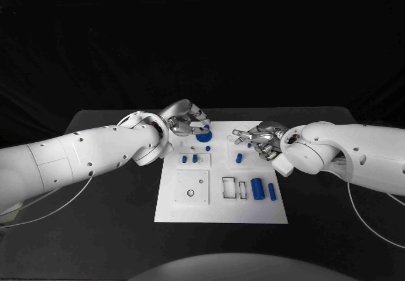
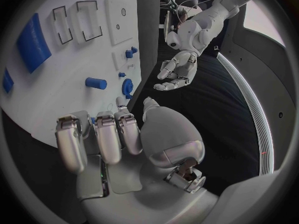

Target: Assemble the parts on the task board

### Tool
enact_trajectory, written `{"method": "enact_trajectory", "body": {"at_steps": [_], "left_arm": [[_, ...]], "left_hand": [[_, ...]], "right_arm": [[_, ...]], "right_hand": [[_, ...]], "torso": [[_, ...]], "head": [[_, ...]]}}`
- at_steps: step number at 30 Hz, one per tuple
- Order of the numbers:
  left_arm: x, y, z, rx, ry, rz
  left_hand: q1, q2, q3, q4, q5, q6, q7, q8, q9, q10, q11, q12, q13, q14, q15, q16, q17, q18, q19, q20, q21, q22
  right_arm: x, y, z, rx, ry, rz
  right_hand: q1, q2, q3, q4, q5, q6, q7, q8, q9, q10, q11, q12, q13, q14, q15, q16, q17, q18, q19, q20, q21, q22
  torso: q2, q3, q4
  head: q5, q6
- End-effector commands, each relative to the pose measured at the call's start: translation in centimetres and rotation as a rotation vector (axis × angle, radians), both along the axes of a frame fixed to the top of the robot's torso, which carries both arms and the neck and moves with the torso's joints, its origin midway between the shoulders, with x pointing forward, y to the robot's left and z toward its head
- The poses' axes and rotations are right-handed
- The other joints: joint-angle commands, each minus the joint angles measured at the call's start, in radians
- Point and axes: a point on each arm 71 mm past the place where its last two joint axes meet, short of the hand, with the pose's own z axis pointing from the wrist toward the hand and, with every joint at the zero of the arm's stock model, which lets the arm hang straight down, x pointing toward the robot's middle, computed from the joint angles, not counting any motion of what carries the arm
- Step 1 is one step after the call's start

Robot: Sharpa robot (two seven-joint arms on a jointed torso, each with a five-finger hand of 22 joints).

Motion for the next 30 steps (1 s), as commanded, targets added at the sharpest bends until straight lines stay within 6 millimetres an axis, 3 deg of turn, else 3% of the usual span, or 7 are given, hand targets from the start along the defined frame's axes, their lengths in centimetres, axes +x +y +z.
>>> {"method": "enact_trajectory", "body": {"at_steps": [1,6,11,18,24,30], "left_arm": [[-0.7,-1.1,0.0,0.109,-0.164,-0.127],[-1.0,-2.0,-1.0,0.174,-0.178,-0.175],[-0.9,-2.6,-1.9,0.236,-0.186,-0.193],[-0.5,-2.9,-2.9,0.323,-0.199,-0.189],[-0.1,-3.1,-3.1,0.361,-0.228,-0.187],[-0.1,-3.6,-3.3,0.411,-0.261,-0.199]], "left_hand": [[0.025,-0.001,0.021,0.001,-0.037,-0.003,-0.023,-0.004,-0.021,0.022,0.002,-0.017,-0.031,0.105,-0.003,0.003,0.263,-0.007,0.109,-0.001,0.002,0.263],[0.052,-0.013,0.055,-0.001,-0.089,0.022,-0.040,-0.002,-0.062,0.078,0.002,-0.052,-0.098,0.105,-0.001,0.003,0.263,-0.007,0.109,-0.001,0.002,0.263],[0.043,-0.017,0.062,0.002,-0.144,0.039,-0.038,-0.001,-0.082,0.103,0.004,-0.068,-0.127,0.105,0.000,0.003,0.263,-0.007,0.109,0.000,0.002,0.263],[0.027,-0.020,0.056,0.002,-0.150,0.064,-0.021,0.004,-0.092,0.145,-0.011,-0.067,-0.131,0.105,-0.011,0.003,0.263,-0.007,0.109,-0.003,0.002,0.263],[-0.038,-0.054,0.021,0.000,-0.148,0.076,-0.020,0.000,-0.108,0.190,-0.023,-0.070,-0.131,0.105,-0.020,0.003,0.263,-0.007,0.109,-0.010,0.002,0.263],[-0.007,-0.045,0.045,-0.003,-0.147,0.085,-0.018,-0.001,-0.122,0.199,-0.025,-0.087,-0.132,0.105,-0.022,0.003,0.263,-0.007,0.109,-0.014,0.002,0.263]], "right_arm": [[0.1,0.1,0.4,0.027,-0.064,0.004],[0.3,0.1,0.7,0.026,-0.116,-0.003],[0.5,0.0,0.9,0.026,-0.148,-0.008],[0.5,0.0,0.9,0.024,-0.155,-0.012],[0.4,0.1,0.9,0.021,-0.148,-0.012],[0.4,0.1,0.8,0.019,-0.139,-0.009]], "right_hand": [[0.010,0.000,-0.005,-0.002,0.002,-0.001,0.014,0.004,0.001,0.105,0.007,0.004,0.263,0.106,0.006,0.004,0.263,-0.007,0.105,0.009,0.004,0.263],[0.010,0.000,-0.006,-0.002,0.002,0.000,0.013,0.004,0.001,0.105,0.007,0.004,0.263,0.106,0.006,0.004,0.263,-0.007,0.105,0.009,0.004,0.263],[0.011,0.003,-0.010,-0.001,0.000,0.008,0.012,0.013,0.004,0.105,0.006,0.004,0.263,0.106,0.006,0.004,0.263,-0.007,0.105,0.009,0.004,0.263],[0.011,0.004,-0.010,-0.001,0.000,0.009,0.012,0.014,0.004,0.105,0.006,0.004,0.263,0.106,0.006,0.004,0.263,-0.007,0.105,0.009,0.004,0.263],[0.011,0.004,-0.010,-0.001,0.000,0.009,0.012,0.014,0.004,0.105,0.006,0.004,0.263,0.106,0.006,0.004,0.263,-0.007,0.105,0.009,0.004,0.263],[0.011,0.004,-0.010,-0.001,0.000,0.009,0.012,0.014,0.004,0.105,0.006,0.004,0.263,0.106,0.006,0.004,0.263,-0.007,0.105,0.009,0.004,0.263]], "torso": [[0.001,0.0002,-0.0006],[0.000,0.0005,0.0009],[0.001,0.0006,-0.0009],[0.000,0.0004,-0.0004],[0.000,0.0005,-0.0005],[0.000,0.0011,-0.0006]], "head": [[0.000,0.000],[0.001,0.001],[0.003,0.004],[0.001,0.003],[0.001,0.003],[0.000,0.001]]}}
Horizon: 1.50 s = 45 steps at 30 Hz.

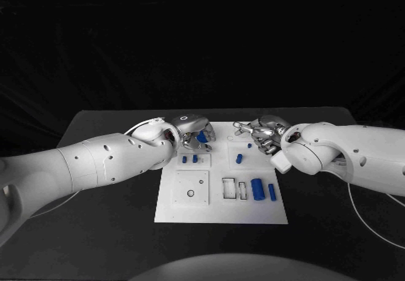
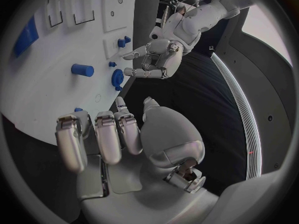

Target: Assemble the parts on the task board

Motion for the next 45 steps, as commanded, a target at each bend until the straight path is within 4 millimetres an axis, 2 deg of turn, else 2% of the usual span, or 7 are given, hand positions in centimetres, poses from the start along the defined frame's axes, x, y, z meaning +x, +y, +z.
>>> {"method": "enact_trajectory", "body": {"at_steps": [1,4,7,14,19,31,45], "left_arm": [[-0.1,-0.4,-0.3,0.076,-0.032,-0.018],[0.0,-0.7,-0.5,0.096,-0.029,-0.011],[0.1,-0.9,-0.6,0.107,-0.026,0.004],[0.4,-1.0,-0.9,0.134,-0.011,0.032],[0.4,-0.8,-1.1,0.149,0.003,0.031],[0.8,-0.6,-1.4,0.177,0.024,0.046],[1.0,-1.2,-1.5,0.190,0.032,0.044]], "left_hand": [[0.030,0.004,0.020,0.000,-0.002,0.010,0.000,-0.001,-0.006,-0.003,0.003,-0.013,-0.002,0.104,-0.004,0.003,0.263,-0.007,0.103,-0.009,0.002,0.263],[0.066,0.007,0.048,-0.001,-0.002,0.009,0.001,-0.003,-0.016,-0.039,0.010,-0.018,-0.003,0.104,0.004,0.003,0.263,-0.007,0.103,-0.007,0.002,0.263],[0.084,0.005,0.064,-0.001,-0.002,0.009,0.002,-0.003,-0.023,-0.064,0.007,-0.018,-0.003,0.104,0.003,0.003,0.263,-0.007,0.103,-0.006,0.002,0.263],[0.111,0.009,0.088,-0.003,-0.002,0.008,0.001,-0.003,-0.031,-0.079,0.004,-0.017,-0.003,0.104,0.002,0.003,0.263,-0.007,0.103,-0.005,0.002,0.263],[0.108,0.002,0.088,0.000,-0.002,0.008,0.002,-0.002,-0.033,-0.081,0.004,-0.017,-0.003,0.104,0.002,0.003,0.263,-0.007,0.103,-0.005,0.002,0.263],[0.103,-0.011,0.090,0.001,-0.002,-0.013,-0.003,-0.007,-0.046,-0.107,-0.004,-0.018,-0.003,0.104,-0.004,0.003,0.263,-0.007,0.103,-0.006,0.002,0.263],[0.107,0.003,0.107,0.003,-0.002,-0.033,-0.006,-0.005,-0.058,-0.116,-0.008,-0.016,-0.002,0.104,-0.008,0.003,0.263,-0.007,0.103,-0.007,0.002,0.263]], "right_arm": [[-0.1,0.2,0.0,-0.005,-0.007,0.013],[-0.1,0.2,0.0,-0.002,0.003,0.015],[-0.1,0.3,-0.1,0.001,0.011,0.014],[-0.2,0.3,-0.1,0.002,0.020,0.013],[-0.2,0.3,-0.1,0.002,0.023,0.012],[-0.2,0.4,-0.2,0.001,0.029,0.017],[-0.2,0.5,-0.2,0.000,0.033,0.020]], "right_hand": [[0.007,0.000,-0.003,0.000,0.000,0.009,0.012,0.007,0.001,0.105,0.006,0.004,0.263,0.106,0.006,0.004,0.263,-0.007,0.105,0.009,0.004,0.263],[0.007,0.001,-0.004,0.000,0.000,0.010,0.012,0.008,0.002,0.105,0.006,0.004,0.263,0.106,0.006,0.004,0.263,-0.007,0.105,0.009,0.004,0.263],[0.007,0.001,-0.004,0.000,0.000,0.010,0.012,0.008,0.002,0.105,0.006,0.004,0.263,0.106,0.006,0.004,0.263,-0.007,0.105,0.009,0.004,0.263],[0.007,0.001,-0.004,0.000,0.000,0.010,0.012,0.008,0.002,0.105,0.006,0.004,0.263,0.106,0.006,0.004,0.263,-0.007,0.105,0.009,0.004,0.263],[0.007,0.001,-0.004,0.000,0.000,0.010,0.012,0.008,0.002,0.105,0.006,0.004,0.263,0.106,0.006,0.004,0.263,-0.007,0.105,0.009,0.004,0.263],[0.007,0.002,-0.005,0.000,0.001,0.010,0.013,0.009,0.002,0.105,0.006,0.004,0.263,0.106,0.006,0.004,0.263,-0.007,0.105,0.009,0.004,0.263],[0.007,0.002,-0.005,0.000,0.001,0.010,0.013,0.009,0.002,0.105,0.006,0.004,0.263,0.106,0.006,0.004,0.263,-0.007,0.105,0.009,0.004,0.263]], "torso": [[0.000,0.0007,0.0000],[-0.001,0.0004,0.0007],[0.000,0.0003,-0.0010],[-0.001,0.0003,-0.0001],[0.000,0.0004,0.0017],[0.000,-0.0001,-0.0002],[-0.001,0.0004,0.0000]], "head": [[-0.001,-0.003],[-0.001,-0.003],[-0.001,-0.004],[-0.003,-0.007],[-0.005,-0.006],[-0.005,-0.006],[-0.006,-0.008]]}}
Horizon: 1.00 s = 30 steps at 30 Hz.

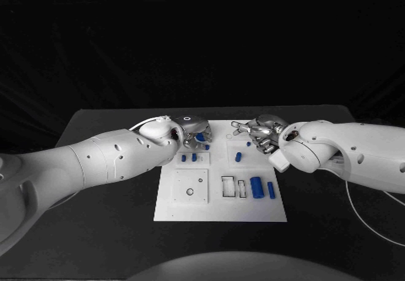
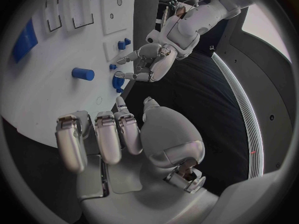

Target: Assemble the parts on the task board

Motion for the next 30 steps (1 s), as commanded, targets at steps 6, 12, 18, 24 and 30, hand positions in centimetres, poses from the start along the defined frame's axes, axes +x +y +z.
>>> {"method": "enact_trajectory", "body": {"at_steps": [6,12,18,24,30], "left_arm": [[-0.03,-0.39,-0.23,0.024,0.020,-0.009],[-0.07,-0.57,-0.30,0.030,0.031,-0.012],[-0.09,-0.76,-0.42,0.043,0.044,-0.009],[-0.07,-0.85,-0.45,0.045,0.045,-0.010],[-0.11,-1.01,-0.55,0.056,0.056,-0.017]], "left_hand": [[0.002,0.014,0.013,-0.001,-0.002,-0.005,-0.001,0.003,-0.002,-0.004,-0.002,-0.002,0.000,0.104,-0.008,0.003,0.264,-0.007,0.105,-0.003,0.002,0.263],[0.004,0.014,0.017,-0.003,-0.002,0.001,-0.004,0.005,-0.003,0.001,-0.006,-0.001,0.000,0.104,-0.010,0.003,0.264,-0.007,0.105,-0.003,0.002,0.263],[0.005,0.014,0.021,-0.003,-0.002,0.006,-0.008,0.007,-0.003,0.004,-0.010,-0.001,0.000,0.104,-0.012,0.003,0.264,-0.007,0.105,-0.003,0.002,0.263],[0.006,0.015,0.023,-0.004,-0.002,0.007,-0.009,0.007,-0.003,0.004,-0.011,-0.001,0.000,0.104,-0.013,0.003,0.264,-0.007,0.105,-0.003,0.002,0.263],[0.008,0.019,0.030,-0.003,-0.002,0.013,-0.008,0.008,-0.004,0.011,-0.011,0.000,0.000,0.104,-0.015,0.003,0.264,-0.007,0.105,-0.004,0.002,0.263]], "right_arm": [[-0.09,0.15,-0.10,-0.001,0.012,0.017],[-0.10,0.23,-0.11,-0.001,0.014,0.020],[-0.09,0.26,-0.13,-0.001,0.016,0.021],[-0.09,0.29,-0.14,0.000,0.017,0.022],[-0.09,0.30,-0.15,0.001,0.020,0.023]], "right_hand": [[0.007,0.002,-0.006,0.000,0.001,0.007,0.016,0.006,0.002,0.105,0.006,0.004,0.263,0.106,0.006,0.004,0.263,-0.007,0.105,0.009,0.004,0.263],[0.007,0.002,-0.006,0.000,0.001,0.007,0.016,0.006,0.002,0.105,0.006,0.004,0.263,0.106,0.006,0.004,0.263,-0.007,0.105,0.009,0.004,0.263],[0.007,0.002,-0.007,0.000,0.001,0.007,0.016,0.006,0.002,0.105,0.006,0.004,0.263,0.106,0.006,0.004,0.263,-0.007,0.105,0.009,0.004,0.263],[0.007,0.002,-0.007,0.000,0.001,0.007,0.016,0.006,0.002,0.105,0.006,0.004,0.263,0.106,0.006,0.004,0.263,-0.007,0.105,0.009,0.004,0.263],[0.007,0.002,-0.007,0.000,0.001,0.007,0.016,0.006,0.002,0.105,0.006,0.004,0.263,0.106,0.006,0.004,0.263,-0.007,0.105,0.009,0.004,0.263]], "torso": [[0.000,-0.0002,0.0005],[0.000,0.0001,0.0001],[0.000,-0.0004,0.0011],[0.000,-0.0002,0.0002],[0.000,0.0006,0.0005]], "head": [[-0.002,-0.001],[0.001,-0.002],[-0.001,-0.002],[-0.001,-0.001],[0.001,-0.002]]}}
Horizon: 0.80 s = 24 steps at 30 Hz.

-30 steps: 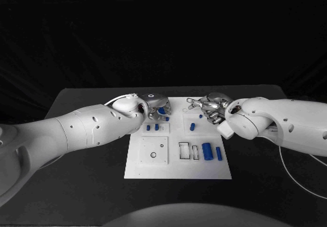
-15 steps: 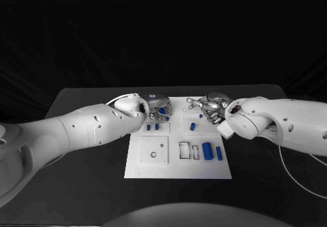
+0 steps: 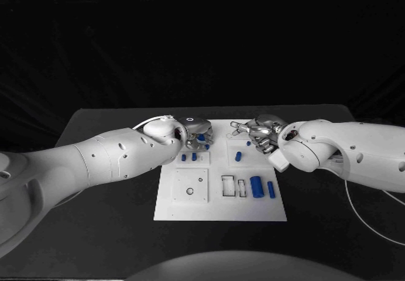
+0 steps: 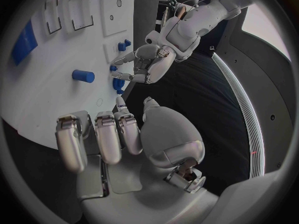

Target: Assemble the parts on the task board

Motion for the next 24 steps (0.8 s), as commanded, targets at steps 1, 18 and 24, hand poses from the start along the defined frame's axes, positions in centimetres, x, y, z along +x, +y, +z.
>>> {"method": "enact_trajectory", "body": {"at_steps": [1,18,24], "left_arm": [[-0.14,-0.25,-0.21,0.021,0.020,-0.014],[0.30,0.15,-0.43,0.047,0.026,0.003],[0.24,0.06,-0.42,0.045,0.025,-0.005]], "left_hand": [[0.000,0.011,0.007,0.001,-0.003,0.007,-0.001,0.004,-0.001,0.006,-0.004,0.001,0.000,0.104,-0.008,0.003,0.263,-0.008,0.105,-0.004,0.002,0.263],[0.005,0.013,0.018,-0.002,-0.003,0.013,0.002,0.005,-0.003,0.016,-0.002,0.001,0.000,0.104,-0.007,0.003,0.263,-0.008,0.105,-0.005,0.002,0.263],[0.004,0.015,0.024,-0.001,-0.003,0.021,0.005,0.007,-0.003,0.031,0.000,0.005,0.001,0.104,-0.004,0.003,0.263,-0.008,0.105,-0.005,0.002,0.263]], "right_arm": [[-0.08,0.16,-0.08,0.002,0.010,0.018],[-0.14,0.30,-0.08,0.003,0.013,0.021],[-0.16,0.35,-0.09,0.002,0.015,0.023]], "right_hand": [[0.007,0.002,-0.007,0.000,0.001,0.007,0.016,0.006,0.001,0.105,0.006,0.004,0.263,0.106,0.006,0.004,0.263,-0.007,0.105,0.009,0.004,0.263],[0.007,0.003,-0.008,0.000,0.002,0.008,0.016,0.007,0.001,0.105,0.006,0.004,0.263,0.106,0.006,0.004,0.263,-0.007,0.105,0.009,0.004,0.263],[0.007,0.003,-0.008,0.000,0.002,0.008,0.016,0.007,0.001,0.105,0.006,0.004,0.263,0.106,0.006,0.004,0.263,-0.007,0.105,0.009,0.004,0.263]], "torso": [[0.000,0.0010,0.0000],[0.001,0.0009,0.0003],[0.000,0.0007,0.0000]], "head": [[0.001,0.001],[-0.002,0.001],[-0.002,0.001]]}}
